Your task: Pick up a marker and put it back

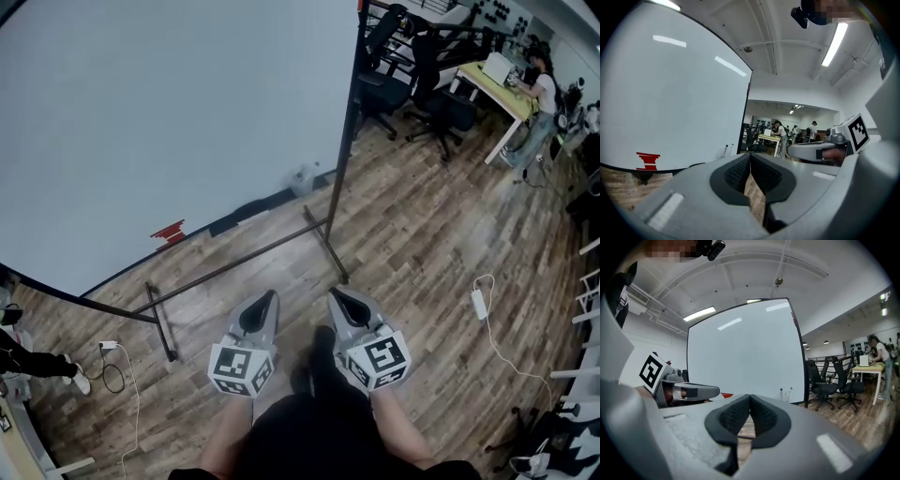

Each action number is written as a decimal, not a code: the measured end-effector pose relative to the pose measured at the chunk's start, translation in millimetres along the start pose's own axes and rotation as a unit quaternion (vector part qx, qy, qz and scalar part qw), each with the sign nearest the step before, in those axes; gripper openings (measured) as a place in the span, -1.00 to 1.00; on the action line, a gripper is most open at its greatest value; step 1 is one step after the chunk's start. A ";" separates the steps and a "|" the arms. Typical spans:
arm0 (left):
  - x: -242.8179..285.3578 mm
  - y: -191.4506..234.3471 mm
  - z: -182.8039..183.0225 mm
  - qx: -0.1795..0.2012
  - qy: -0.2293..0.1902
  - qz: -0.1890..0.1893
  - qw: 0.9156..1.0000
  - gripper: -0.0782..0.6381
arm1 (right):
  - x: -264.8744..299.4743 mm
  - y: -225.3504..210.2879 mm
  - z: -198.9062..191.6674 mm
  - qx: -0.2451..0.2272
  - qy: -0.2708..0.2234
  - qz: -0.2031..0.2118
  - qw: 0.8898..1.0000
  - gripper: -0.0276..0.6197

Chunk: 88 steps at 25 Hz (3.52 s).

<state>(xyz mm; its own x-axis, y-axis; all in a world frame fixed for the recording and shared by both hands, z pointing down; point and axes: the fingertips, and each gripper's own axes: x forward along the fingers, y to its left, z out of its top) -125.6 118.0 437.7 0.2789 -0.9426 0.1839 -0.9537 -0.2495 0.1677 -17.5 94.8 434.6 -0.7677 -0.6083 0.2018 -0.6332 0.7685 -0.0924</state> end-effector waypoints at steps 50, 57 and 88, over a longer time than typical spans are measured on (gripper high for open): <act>254.4 72.5 22.1 0.033 0.037 0.012 0.999 -0.74 | 150.4 -188.1 44.8 0.008 0.007 0.020 1.000 -0.91; 286.0 106.3 6.1 0.043 0.064 0.004 0.997 -0.74 | 177.1 -200.9 49.7 0.014 0.012 0.002 1.000 -0.91; 376.8 149.7 -53.1 0.123 0.156 -0.051 0.979 -0.43 | 217.1 -234.7 38.5 0.040 0.032 -0.066 0.997 -0.91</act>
<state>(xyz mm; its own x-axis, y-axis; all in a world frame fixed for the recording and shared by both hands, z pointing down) -157.4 -262.7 583.5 0.3576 -0.8064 0.4709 -0.9067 -0.4205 -0.0315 -39.3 -225.3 462.5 -0.6714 -0.6865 0.2791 -0.7356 0.6631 -0.1385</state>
